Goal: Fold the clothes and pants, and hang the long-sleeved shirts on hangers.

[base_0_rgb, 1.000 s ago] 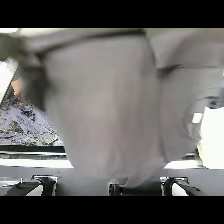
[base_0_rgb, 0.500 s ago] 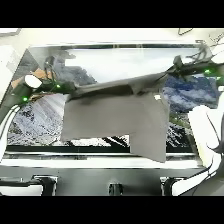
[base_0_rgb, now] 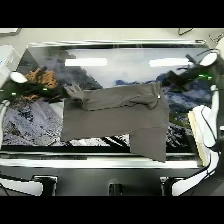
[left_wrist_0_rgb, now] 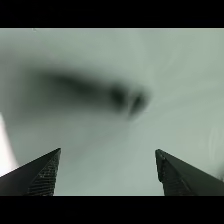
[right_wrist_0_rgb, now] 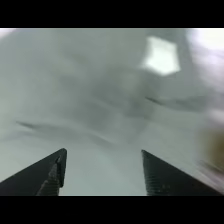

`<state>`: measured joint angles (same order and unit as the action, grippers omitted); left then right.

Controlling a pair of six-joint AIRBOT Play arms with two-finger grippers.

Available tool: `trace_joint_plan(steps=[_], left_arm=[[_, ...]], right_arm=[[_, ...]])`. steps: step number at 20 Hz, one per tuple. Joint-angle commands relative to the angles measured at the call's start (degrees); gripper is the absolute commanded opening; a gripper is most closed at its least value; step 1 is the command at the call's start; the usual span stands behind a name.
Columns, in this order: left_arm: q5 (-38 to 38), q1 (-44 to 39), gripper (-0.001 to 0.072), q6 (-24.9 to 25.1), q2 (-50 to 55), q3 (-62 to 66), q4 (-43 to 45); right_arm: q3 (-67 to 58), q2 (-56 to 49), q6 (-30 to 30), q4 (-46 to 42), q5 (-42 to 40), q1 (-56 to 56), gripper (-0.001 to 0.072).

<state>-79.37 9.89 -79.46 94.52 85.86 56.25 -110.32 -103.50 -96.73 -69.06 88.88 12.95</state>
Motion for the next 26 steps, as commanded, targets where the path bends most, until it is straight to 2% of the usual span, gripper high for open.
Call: trace_joint_plan(steps=[1, 3, 4, 5, 7, 11, 15, 16, 17, 19, 20, 21, 23, 26], left_arm=[[-13.6, 10.1, 0.065, -1.1, -3.4, -5.3, 1.9], [-10.0, 13.0, 0.0645, 1.6, -7.2, -17.8, 2.0], [-8.2, 13.6, 0.0595, 3.8, -8.5, -24.5, 2.0], [-5.9, 13.9, 0.0577, 5.6, -9.2, -30.1, 1.9], [-1.9, 13.9, 0.0577, 9.6, -9.4, -38.4, -1.5], [4.6, 12.9, 0.0577, 11.1, -9.4, -43.1, -4.2], [6.4, 9.9, 0.0576, 10.9, -8.2, -43.2, -5.2], [6.9, 8.7, 0.0542, 10.8, -8.1, -43.2, -5.5], [7.8, 7.6, 0.0393, 9.8, -8.1, -43.2, -5.5], [9.6, 6.1, 0.0153, 8.0, -8.1, -43.2, -5.5], [9.8, 6.0, 0.0071, 7.9, -8.1, -43.1, -5.6], [9.7, 6.1, 0.0023, 7.9, -8.2, -43.1, -5.6], [9.4, 6.4, 0.0023, 8.0, -8.7, -43.1, -5.6], [9.1, 7.1, 0.0023, 8.1, -10.6, -43.1, -5.5]], right_arm=[[2.1, 4.7, 1.6, -10.2, 15.3, 5.9, 0.0552], [8.8, 9.0, 1.6, -10.3, 14.4, 7.3, 0.0552], [13.1, 11.6, 1.8, -10.6, 12.1, 7.2, 0.0552], [17.0, 13.7, 1.9, -10.1, 9.8, 7.0, 0.0552], [23.5, 17.0, 2.5, -9.1, 7.3, 6.5, 0.0552], [29.2, 18.8, 4.2, -9.4, 8.6, 6.5, 0.0552], [29.5, 18.9, 4.2, -9.4, 8.4, 6.5, 0.0551], [29.5, 18.9, 4.2, -9.4, 8.4, 6.5, 0.0551], [29.5, 18.9, 4.2, -9.4, 8.4, 6.5, 0.0551], [29.5, 18.9, 4.2, -9.4, 8.4, 6.5, 0.055], [29.8, 18.9, 4.2, -9.4, 8.2, 6.5, 0.055], [30.6, 18.9, 4.2, -9.4, 8.1, 6.5, 0.055], [34.5, 18.9, 4.2, -9.5, 6.4, 6.5, 0.055], [43.2, 18.5, 4.2, -7.5, -1.0, 6.5, 0.055]])
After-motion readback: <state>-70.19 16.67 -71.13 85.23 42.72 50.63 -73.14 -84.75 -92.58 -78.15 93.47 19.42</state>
